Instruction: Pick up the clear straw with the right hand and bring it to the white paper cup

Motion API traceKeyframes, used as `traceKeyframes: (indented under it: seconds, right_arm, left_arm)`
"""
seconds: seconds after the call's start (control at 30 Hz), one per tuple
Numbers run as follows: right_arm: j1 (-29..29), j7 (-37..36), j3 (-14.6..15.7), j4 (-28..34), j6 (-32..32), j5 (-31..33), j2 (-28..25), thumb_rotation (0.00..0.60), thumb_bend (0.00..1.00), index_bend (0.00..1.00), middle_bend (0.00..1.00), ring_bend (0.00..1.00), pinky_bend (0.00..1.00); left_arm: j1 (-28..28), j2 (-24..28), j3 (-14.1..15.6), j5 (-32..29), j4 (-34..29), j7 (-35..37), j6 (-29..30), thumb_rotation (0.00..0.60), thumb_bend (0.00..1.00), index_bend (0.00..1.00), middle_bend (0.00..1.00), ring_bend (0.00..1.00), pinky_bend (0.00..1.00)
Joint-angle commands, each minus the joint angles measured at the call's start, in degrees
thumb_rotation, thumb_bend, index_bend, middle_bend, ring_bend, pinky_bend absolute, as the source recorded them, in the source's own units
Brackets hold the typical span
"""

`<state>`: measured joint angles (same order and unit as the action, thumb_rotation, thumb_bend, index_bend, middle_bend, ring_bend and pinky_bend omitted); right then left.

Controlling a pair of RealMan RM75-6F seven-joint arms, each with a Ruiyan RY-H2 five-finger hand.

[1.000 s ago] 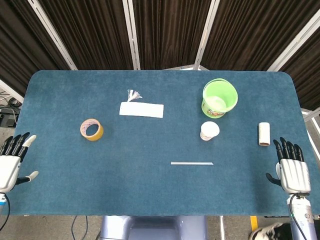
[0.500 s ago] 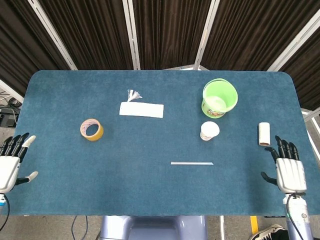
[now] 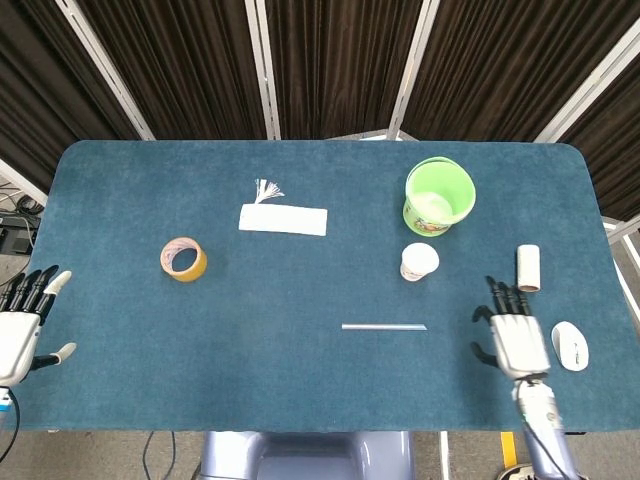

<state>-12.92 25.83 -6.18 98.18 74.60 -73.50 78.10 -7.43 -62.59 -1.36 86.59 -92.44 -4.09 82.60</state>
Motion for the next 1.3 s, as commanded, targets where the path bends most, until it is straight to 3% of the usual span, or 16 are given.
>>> traceKeyframes:
  seconds: [0.03, 0.27, 0.37, 0.5, 0.57, 0.8, 1.1, 1.3]
  right_arm:
    - [-1.8, 3.4, -0.5, -1.4, -1.8, 2.5, 3.6, 0.600, 0.26, 0.46, 0.00, 0.00, 0.00]
    - [-3.8, 6.9, -1.1, -3.7, -3.3, 5.3, 8.9, 0.600, 0.27, 0.46, 0.03, 0.00, 0.00]
    - [-4.4, 7.7, -1.3, -5.2, -3.2, 5.6, 10.9, 0.600, 0.29, 0.46, 0.21, 0.01, 0.00]
    - [-5.0, 8.1, -1.3, -7.0, -2.4, 4.7, 12.5, 0.600, 0.29, 0.47, 0.43, 0.18, 0.00]
    - [-5.1, 8.3, -1.2, -7.8, -1.9, 4.0, 12.9, 0.600, 0.29, 0.48, 0.48, 0.24, 0.05]
    - [-5.4, 8.8, -1.0, -7.7, -1.8, 4.2, 13.1, 0.600, 0.29, 0.51, 0.50, 0.27, 0.19]
    - [-6.2, 11.0, -0.5, -7.4, -2.4, 5.4, 15.6, 0.600, 0.29, 0.51, 0.49, 0.27, 0.12]
    - [-7.2, 11.9, -1.1, -9.6, -2.5, 6.5, 19.2, 0.600, 0.30, 0.54, 0.47, 0.27, 0.13]
  left_arm:
    - [0.0, 0.0, 0.0, 0.0, 0.0, 0.1, 0.0, 0.600, 0.13, 0.00, 0.00, 0.00, 0.00]
    - [-0.1, 0.1, -0.1, -0.1, 0.1, 0.3, -0.2, 0.600, 0.13, 0.00, 0.00, 0.00, 0.00]
    - [-0.1, 0.1, -0.1, -0.1, 0.1, 0.4, -0.2, 0.600, 0.13, 0.00, 0.00, 0.00, 0.00]
    - [-0.1, 0.1, -0.1, -0.2, 0.0, 0.4, -0.3, 0.600, 0.13, 0.00, 0.00, 0.00, 0.00]
    - [-0.1, 0.1, -0.1, -0.2, 0.0, 0.4, -0.3, 0.600, 0.13, 0.00, 0.00, 0.00, 0.00]
    - [-0.1, 0.1, -0.1, -0.2, -0.1, 0.4, -0.3, 0.600, 0.13, 0.00, 0.00, 0.00, 0.00]
    - [-0.1, 0.1, -0.1, -0.2, 0.0, 0.3, -0.2, 0.600, 0.13, 0.00, 0.00, 0.00, 0.00]
    - [-0.1, 0.1, -0.1, -0.1, 0.1, 0.5, -0.2, 0.600, 0.13, 0.00, 0.00, 0.00, 0.00]
